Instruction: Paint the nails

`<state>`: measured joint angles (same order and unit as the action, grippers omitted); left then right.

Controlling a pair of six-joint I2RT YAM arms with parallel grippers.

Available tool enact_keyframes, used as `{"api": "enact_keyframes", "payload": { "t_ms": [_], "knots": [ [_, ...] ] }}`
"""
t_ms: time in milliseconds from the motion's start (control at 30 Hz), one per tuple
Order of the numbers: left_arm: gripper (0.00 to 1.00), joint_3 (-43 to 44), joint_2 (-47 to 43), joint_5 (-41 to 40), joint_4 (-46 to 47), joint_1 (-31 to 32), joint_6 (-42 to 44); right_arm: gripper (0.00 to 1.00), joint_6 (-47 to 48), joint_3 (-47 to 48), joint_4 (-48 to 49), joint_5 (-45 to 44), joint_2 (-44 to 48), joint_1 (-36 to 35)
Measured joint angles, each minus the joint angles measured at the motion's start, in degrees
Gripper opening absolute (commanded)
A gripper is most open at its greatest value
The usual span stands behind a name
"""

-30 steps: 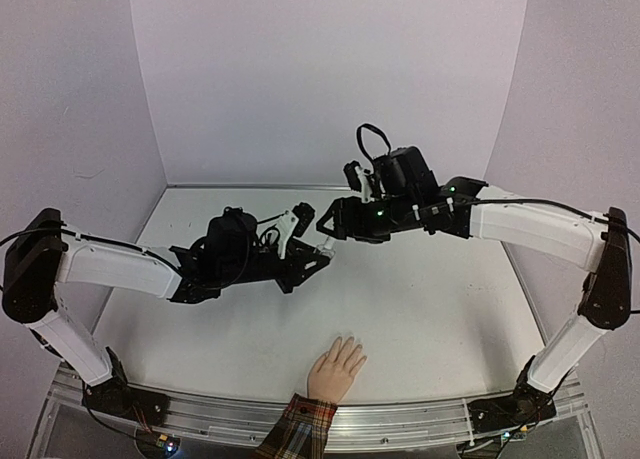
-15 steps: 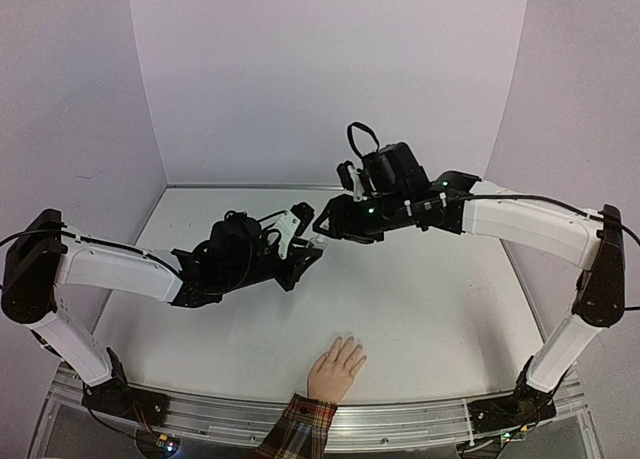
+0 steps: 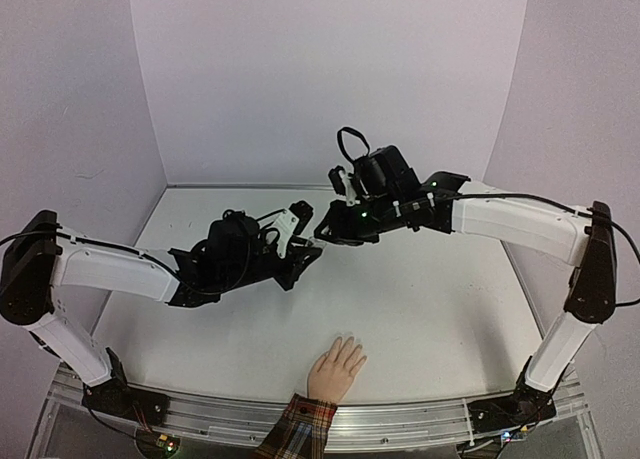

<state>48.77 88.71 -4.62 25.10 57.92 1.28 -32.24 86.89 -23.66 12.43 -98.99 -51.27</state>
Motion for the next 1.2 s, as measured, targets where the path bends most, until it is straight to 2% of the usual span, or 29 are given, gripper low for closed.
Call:
{"api": "enact_keyframes", "payload": {
  "t_ms": [133, 233, 367, 467, 500, 533, 567, 600, 633, 667, 833, 900, 1000, 1200],
  "knots": [
    [0.00, -0.1, -1.9, 3.1, -2.6, -0.6, -1.0, 0.00, 4.8, 0.1, 0.1, 2.3, 0.1, 0.0],
    [0.00, -1.6, -4.5, 12.7, -3.2, -2.5, -2.7, 0.00, 13.9, -4.6, 3.6, 9.1, 3.5, 0.4],
    [0.00, -4.4, -7.4, 37.6, 1.1, -6.4, -8.8, 0.00, 27.2, -12.6, 8.2, 24.0, 10.7, 0.9],
    [0.00, -4.2, -7.6, 50.7, 4.9, -8.8, -12.7, 0.00, 32.5, -12.8, 9.4, 30.9, 12.4, 0.9],
    [0.00, -4.0, -7.8, 52.8, 5.0, -9.2, -13.3, 0.03, 33.7, -12.8, 9.9, 32.4, 12.5, 0.8],
    [0.00, -3.9, -7.9, 54.1, 4.8, -9.5, -13.5, 0.16, 34.5, -12.8, 10.3, 33.2, 12.5, 0.8],
    [0.00, -3.9, -8.1, 54.3, 4.5, -9.6, -13.4, 0.41, 34.8, -12.8, 10.6, 33.3, 12.5, 0.7],
    [0.00, -3.8, -8.4, 53.4, 4.0, -9.5, -13.0, 0.71, 34.7, -12.9, 10.9, 32.8, 12.5, 0.6],
    [0.00, -3.8, -8.8, 51.6, 3.3, -9.3, -12.2, 0.92, 34.0, -13.2, 11.2, 31.7, 12.6, 0.6],
    [0.00, -3.8, -9.4, 48.5, 2.3, -9.0, -11.1, 0.97, 32.6, -13.6, 11.4, 29.8, 13.0, 0.5],
    [0.00, -3.8, -11.3, 25.7, 0.2, -4.8, -4.8, 0.98, 22.8, -14.7, 11.6, 11.7, 15.8, -0.2],
    [0.00, -3.8, -11.0, 17.7, 0.0, -2.8, -2.7, 0.97, 18.1, -14.3, 11.8, 8.0, 16.2, -0.2],
    [0.00, -3.8, -9.9, 7.8, -0.1, -0.5, -0.5, 0.79, 10.3, -12.3, 11.9, 5.8, 15.2, 0.0],
    [0.00, -3.8, -8.0, -3.1, 0.7, 0.7, 0.9, 0.59, -0.3, -7.3, 12.4, 1.2, 9.5, -1.2]
  ]
}}
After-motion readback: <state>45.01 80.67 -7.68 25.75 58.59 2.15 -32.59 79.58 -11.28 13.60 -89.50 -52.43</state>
